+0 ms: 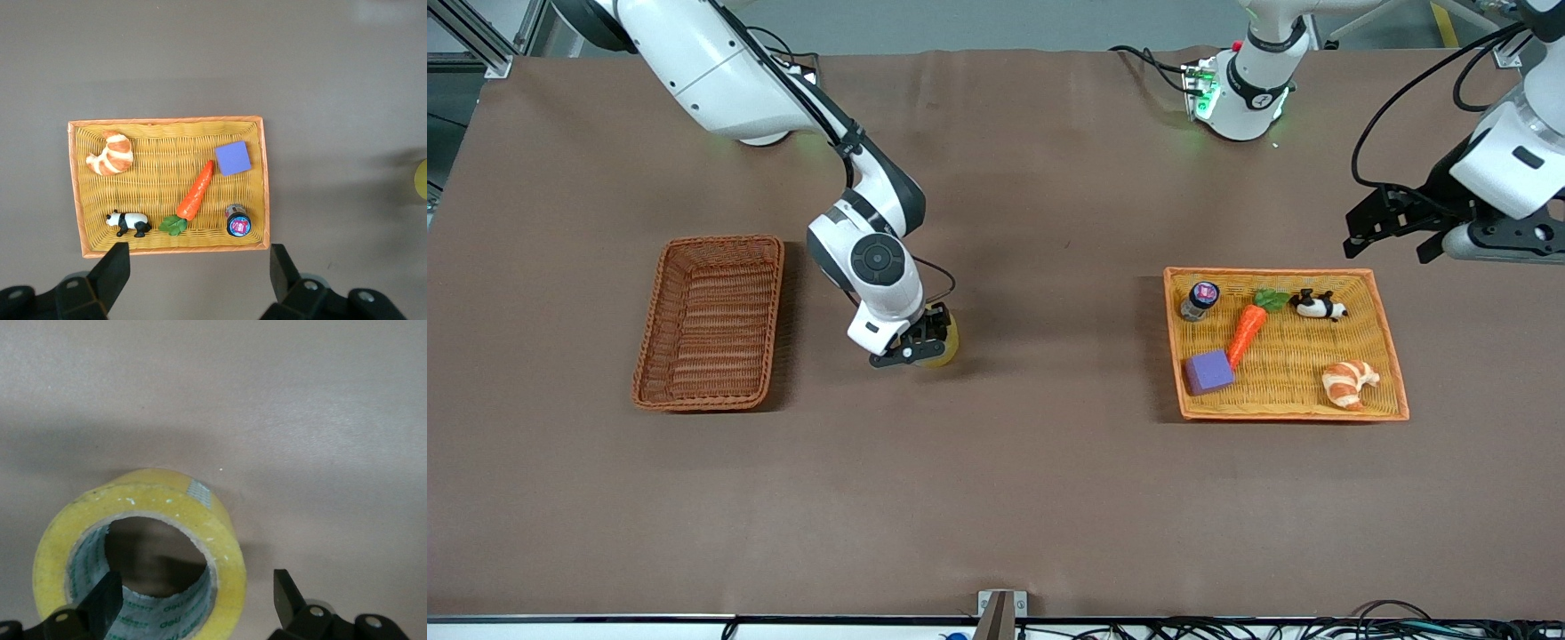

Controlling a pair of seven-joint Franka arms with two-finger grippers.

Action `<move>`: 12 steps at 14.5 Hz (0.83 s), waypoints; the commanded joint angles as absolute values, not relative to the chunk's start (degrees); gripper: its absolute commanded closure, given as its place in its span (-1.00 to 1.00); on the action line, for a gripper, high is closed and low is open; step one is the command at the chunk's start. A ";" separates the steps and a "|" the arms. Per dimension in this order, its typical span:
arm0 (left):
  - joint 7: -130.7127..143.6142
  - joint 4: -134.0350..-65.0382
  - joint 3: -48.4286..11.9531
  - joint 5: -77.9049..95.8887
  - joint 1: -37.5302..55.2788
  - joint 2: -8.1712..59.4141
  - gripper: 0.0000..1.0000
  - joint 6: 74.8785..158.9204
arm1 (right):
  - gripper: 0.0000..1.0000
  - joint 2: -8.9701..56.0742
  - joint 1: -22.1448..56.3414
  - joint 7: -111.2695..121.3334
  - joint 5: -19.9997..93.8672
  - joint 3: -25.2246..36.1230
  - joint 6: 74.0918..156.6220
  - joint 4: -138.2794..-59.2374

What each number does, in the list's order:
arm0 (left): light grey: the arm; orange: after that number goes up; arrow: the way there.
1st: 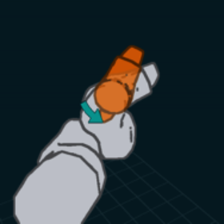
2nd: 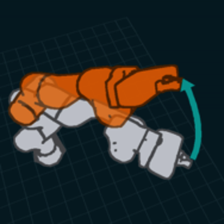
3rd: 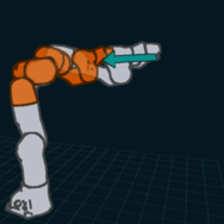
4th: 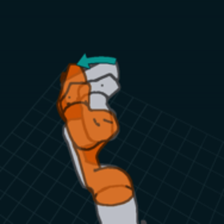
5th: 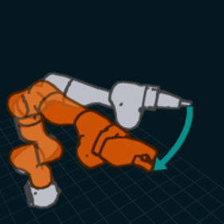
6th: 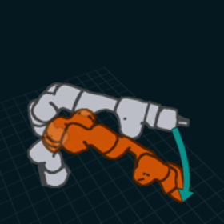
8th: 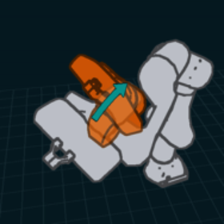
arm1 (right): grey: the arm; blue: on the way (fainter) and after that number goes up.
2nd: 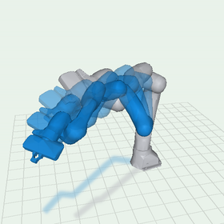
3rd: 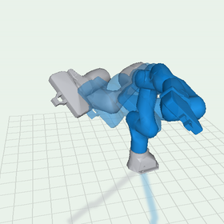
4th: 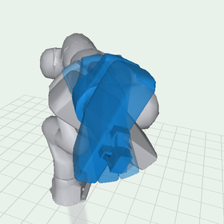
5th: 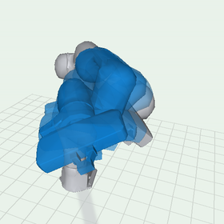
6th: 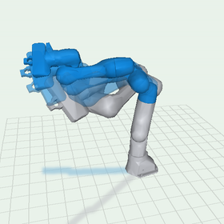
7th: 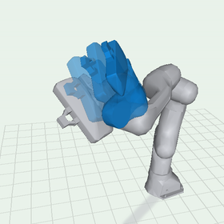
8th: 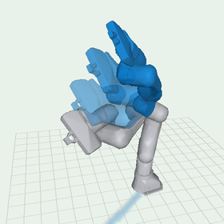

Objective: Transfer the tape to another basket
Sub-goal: 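Grasp the tape roll with the right gripper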

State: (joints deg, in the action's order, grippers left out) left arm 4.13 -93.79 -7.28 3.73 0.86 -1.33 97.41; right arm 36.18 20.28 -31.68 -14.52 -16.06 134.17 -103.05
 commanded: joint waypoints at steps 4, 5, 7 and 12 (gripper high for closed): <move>4.66 -97.46 -7.73 2.64 1.32 -2.19 -0.94 101.15 | -0.67 36.65 20.30 -32.96 -17.57 -16.08 136.49 -104.33; 4.66 -97.73 -7.73 2.55 1.23 -2.20 -1.00 102.29 | -0.58 36.65 20.30 -32.96 -17.93 -16.08 136.49 -104.33; 4.66 -97.73 -7.73 2.55 0.88 -2.02 -1.00 103.44 | -0.57 36.91 20.13 -32.96 -18.28 -16.08 136.49 -104.33; 4.66 -97.65 -7.82 0.00 0.97 -1.76 -1.00 102.84 | -0.17 37.44 20.21 -32.96 -19.77 -16.08 136.58 -104.33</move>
